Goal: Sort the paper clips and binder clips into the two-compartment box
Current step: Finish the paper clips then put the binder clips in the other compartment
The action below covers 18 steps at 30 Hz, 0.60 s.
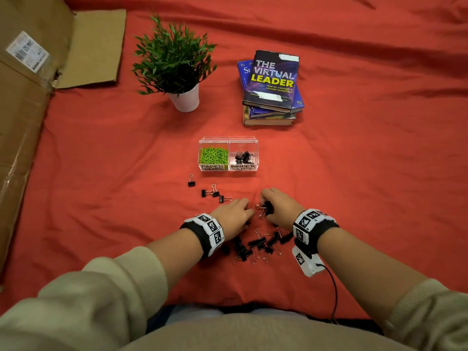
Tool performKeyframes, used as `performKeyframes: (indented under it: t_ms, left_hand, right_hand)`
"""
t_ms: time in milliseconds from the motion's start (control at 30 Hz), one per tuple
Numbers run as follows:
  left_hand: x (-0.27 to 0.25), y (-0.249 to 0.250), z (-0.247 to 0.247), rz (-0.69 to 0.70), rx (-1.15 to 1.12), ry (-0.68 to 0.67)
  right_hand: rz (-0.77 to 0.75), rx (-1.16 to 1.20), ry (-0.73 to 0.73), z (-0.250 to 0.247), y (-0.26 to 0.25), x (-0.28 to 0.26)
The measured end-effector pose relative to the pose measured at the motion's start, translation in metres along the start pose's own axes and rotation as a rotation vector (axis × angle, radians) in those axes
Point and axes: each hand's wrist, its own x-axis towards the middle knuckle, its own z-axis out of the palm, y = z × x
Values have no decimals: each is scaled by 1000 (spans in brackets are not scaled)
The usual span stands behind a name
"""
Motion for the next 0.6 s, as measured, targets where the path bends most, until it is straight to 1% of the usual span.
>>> performKeyframes:
  t_ms: [33, 100, 167, 233, 333, 433, 533, 600]
  left_hand:
    - [-1, 0, 1, -22, -18, 0]
    - [-3, 0, 3, -50, -60, 5]
    - [-5, 0, 6, -100, -161, 20]
    - [-6, -2, 7, -139, -242, 31]
    - [-7, -5, 7, -93, -222, 34]
    - [-9, -7, 6, -61, -235, 49]
    - [-9, -11, 9, -67, -251, 51]
    - [-9, -11, 12, -74, -236, 55]
  right_hand:
    - [5, 51, 21, -1, 0, 0]
    - [45, 230, 88, -7, 0, -1]
    - [97, 433, 147, -20, -6, 2]
    - [103, 571, 215, -38, -15, 11]
    - [52, 670, 303, -67, -35, 36]
    - [6, 582, 340, -85, -56, 62]
    - [5, 368, 360, -83, -71, 83]
    - [21, 234, 324, -77, -75, 91]
